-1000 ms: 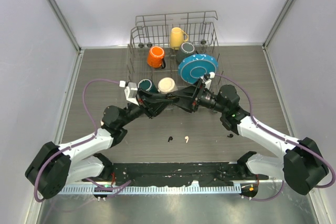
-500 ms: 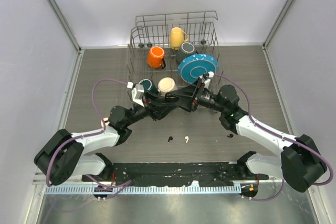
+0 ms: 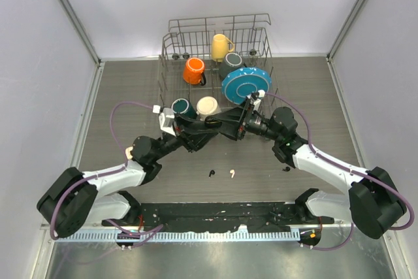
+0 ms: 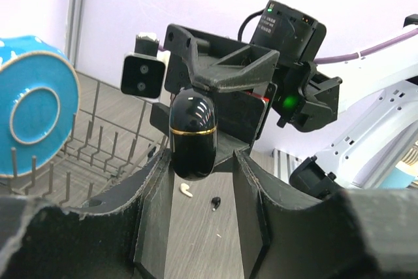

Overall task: Insert the wireless bluetooth earbuds into the charging case
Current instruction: Pick up the charging case at the center of the board.

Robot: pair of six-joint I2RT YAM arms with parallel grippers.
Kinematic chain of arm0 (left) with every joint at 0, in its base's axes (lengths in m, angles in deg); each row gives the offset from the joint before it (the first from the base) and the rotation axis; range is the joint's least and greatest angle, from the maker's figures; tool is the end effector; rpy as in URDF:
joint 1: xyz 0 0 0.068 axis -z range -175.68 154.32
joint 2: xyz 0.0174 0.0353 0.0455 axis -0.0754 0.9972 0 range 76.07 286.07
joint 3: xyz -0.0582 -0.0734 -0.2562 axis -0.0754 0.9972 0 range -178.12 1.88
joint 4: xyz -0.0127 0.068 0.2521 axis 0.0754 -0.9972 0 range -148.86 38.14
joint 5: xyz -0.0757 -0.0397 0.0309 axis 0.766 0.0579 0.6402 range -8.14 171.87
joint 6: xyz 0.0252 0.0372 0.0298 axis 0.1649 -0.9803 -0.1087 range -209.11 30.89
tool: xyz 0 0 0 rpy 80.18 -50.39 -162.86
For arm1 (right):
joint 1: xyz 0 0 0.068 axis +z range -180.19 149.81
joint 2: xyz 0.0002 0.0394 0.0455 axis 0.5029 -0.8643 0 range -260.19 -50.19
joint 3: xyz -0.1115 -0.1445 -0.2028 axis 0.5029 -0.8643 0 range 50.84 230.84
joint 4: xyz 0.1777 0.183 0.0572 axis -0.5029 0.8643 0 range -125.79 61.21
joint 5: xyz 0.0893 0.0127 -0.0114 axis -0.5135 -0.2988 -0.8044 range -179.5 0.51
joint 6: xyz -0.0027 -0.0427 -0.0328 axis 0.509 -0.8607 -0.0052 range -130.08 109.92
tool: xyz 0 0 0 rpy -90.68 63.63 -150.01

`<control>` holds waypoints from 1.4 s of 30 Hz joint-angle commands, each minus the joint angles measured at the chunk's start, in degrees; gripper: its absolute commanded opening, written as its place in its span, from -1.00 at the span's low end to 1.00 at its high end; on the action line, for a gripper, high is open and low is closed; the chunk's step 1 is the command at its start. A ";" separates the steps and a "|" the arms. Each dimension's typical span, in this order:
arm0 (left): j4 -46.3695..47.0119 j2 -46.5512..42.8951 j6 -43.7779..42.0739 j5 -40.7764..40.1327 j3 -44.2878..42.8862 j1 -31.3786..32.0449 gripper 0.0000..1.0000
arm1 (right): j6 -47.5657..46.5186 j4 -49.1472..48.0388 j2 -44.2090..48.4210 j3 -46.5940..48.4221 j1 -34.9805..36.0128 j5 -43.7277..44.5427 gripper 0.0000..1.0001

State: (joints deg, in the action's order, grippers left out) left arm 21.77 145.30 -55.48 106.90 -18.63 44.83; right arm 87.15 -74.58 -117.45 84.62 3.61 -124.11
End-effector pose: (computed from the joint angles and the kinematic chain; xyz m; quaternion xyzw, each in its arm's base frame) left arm 0.1647 -0.1605 0.2605 0.2138 0.5133 -0.5890 0.5864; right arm 0.2033 0.1604 0.2814 0.1510 0.6627 0.7252 0.1100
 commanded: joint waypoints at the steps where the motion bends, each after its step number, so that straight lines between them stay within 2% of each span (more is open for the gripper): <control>1: 9.88 -4.88 -3.56 -2.27 0.47 0.27 -0.13 | -0.81 -2.44 0.03 -0.38 0.30 0.42 -0.98; 13: 3.02 -7.45 -5.41 -2.01 -1.63 1.23 -0.18 | -1.25 -2.70 -0.41 1.64 0.47 -1.51 -0.98; 24: 4.16 -4.20 -6.73 -2.89 -3.22 3.52 -0.41 | 0.15 -5.25 -1.90 1.55 1.27 -2.66 -0.98; 35: 4.25 -2.79 -6.38 -0.69 -4.54 4.49 -0.24 | 0.42 -6.92 -2.78 1.29 1.71 -3.01 -0.98; 42: 3.81 -3.05 -6.47 1.15 -4.36 4.58 -0.29 | 0.85 -8.06 -3.22 1.20 1.71 -3.18 -0.98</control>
State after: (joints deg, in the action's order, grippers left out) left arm 21.99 142.70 -61.32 102.92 -20.71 48.05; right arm 87.72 -80.83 -119.62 84.71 5.07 -128.28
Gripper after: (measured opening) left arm 0.360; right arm 0.537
